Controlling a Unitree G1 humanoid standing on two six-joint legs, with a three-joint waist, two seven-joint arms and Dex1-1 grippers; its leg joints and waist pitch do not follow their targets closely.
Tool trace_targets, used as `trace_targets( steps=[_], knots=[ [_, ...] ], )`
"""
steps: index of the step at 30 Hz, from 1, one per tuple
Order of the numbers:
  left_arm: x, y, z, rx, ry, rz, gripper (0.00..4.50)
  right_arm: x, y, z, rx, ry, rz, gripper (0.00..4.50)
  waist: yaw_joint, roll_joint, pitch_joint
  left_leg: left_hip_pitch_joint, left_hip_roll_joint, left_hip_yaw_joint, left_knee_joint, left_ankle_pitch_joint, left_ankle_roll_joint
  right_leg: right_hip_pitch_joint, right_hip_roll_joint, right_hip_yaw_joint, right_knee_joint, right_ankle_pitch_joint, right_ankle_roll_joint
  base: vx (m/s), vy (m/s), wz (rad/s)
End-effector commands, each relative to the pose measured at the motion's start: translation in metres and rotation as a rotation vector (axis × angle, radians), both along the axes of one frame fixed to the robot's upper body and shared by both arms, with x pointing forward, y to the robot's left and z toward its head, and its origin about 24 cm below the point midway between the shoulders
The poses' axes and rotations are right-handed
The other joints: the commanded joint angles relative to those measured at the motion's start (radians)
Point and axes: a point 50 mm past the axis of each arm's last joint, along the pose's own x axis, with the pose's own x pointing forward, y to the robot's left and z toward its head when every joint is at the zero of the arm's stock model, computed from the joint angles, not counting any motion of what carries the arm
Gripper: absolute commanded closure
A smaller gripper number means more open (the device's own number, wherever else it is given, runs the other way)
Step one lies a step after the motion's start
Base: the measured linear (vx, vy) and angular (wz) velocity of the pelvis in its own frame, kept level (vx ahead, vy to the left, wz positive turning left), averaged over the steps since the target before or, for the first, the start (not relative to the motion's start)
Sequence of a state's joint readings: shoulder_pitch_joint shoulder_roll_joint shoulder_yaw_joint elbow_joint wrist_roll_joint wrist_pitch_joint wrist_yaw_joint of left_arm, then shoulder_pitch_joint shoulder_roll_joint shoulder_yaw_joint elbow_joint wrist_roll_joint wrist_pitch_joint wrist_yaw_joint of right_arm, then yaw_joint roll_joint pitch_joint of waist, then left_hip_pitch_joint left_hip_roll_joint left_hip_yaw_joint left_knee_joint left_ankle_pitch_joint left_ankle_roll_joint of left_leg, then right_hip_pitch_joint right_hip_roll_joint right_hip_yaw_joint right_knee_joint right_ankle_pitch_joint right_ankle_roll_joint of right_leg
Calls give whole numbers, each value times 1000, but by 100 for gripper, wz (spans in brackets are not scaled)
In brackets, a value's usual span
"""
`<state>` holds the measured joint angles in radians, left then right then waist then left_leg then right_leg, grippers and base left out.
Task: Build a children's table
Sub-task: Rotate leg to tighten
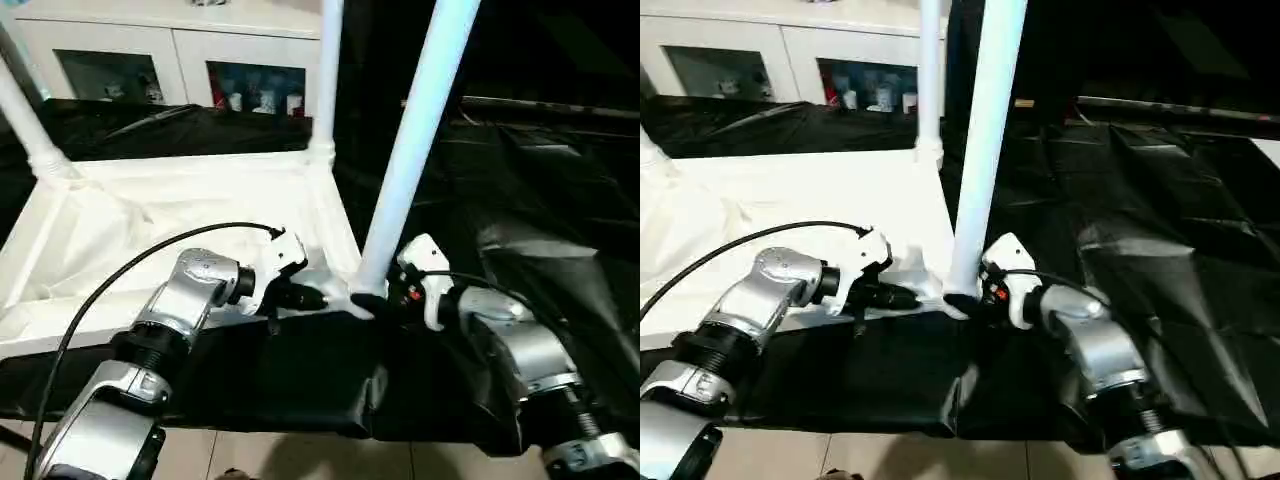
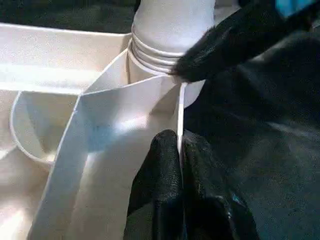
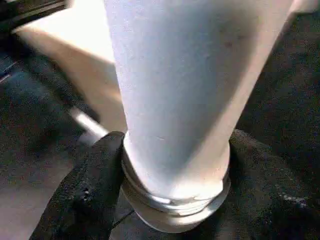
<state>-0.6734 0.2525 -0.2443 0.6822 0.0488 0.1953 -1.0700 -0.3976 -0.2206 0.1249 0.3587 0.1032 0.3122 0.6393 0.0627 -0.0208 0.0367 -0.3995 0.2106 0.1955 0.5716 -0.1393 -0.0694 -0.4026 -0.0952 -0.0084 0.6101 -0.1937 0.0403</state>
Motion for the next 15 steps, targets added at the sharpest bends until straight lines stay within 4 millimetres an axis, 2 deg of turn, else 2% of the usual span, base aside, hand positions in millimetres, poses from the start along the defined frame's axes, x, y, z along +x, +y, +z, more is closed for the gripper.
trace_targets(
  steps=[1,3,4,5,7,9,15],
  knots=[
    [1,-19,-1,-69,-15,42,450,-1,-1,-18,-46,71,-117,175,-2,-9,-54,30,9,-4,-67,-310,-12,26,-22,10,-80,-228,-196,0,0,0],
    [3,-31,-4,-72,-20,93,450,2,4,-24,-38,94,-234,175,-5,-11,-54,30,8,-4,-66,-326,-14,26,-23,10,-82,-259,-180,0,0,0],
    [3,-36,-5,-70,-24,114,450,4,6,-25,-35,99,-276,175,-6,-8,-52,31,8,-4,-68,-332,-16,21,-24,12,-86,-271,-174,0,0,0],
    [4,-43,-6,-69,-29,137,450,6,8,-26,-27,106,-320,175,-8,-10,-50,31,5,-6,-70,-352,-24,22,-22,10,-90,-312,-162,0,0,0],
    [3,-54,-7,-78,-24,161,450,10,12,-27,-10,115,-384,175,-9,-9,-51,36,8,-7,-70,-376,-31,17,-23,12,-93,-337,-153,0,0,0],
    [1,-67,-8,-74,-39,182,450,16,18,-26,-22,103,-418,175,-9,-9,-52,32,5,-8,-70,-367,-30,20,-21,11,-93,-317,-143,0,0,0],
    [3,-67,-7,-72,-58,186,450,23,21,-18,-16,35,-406,175,-7,-10,-54,27,3,-6,-69,-343,-9,24,-21,9,-92,-271,-137,0,0,0]
  ],
)
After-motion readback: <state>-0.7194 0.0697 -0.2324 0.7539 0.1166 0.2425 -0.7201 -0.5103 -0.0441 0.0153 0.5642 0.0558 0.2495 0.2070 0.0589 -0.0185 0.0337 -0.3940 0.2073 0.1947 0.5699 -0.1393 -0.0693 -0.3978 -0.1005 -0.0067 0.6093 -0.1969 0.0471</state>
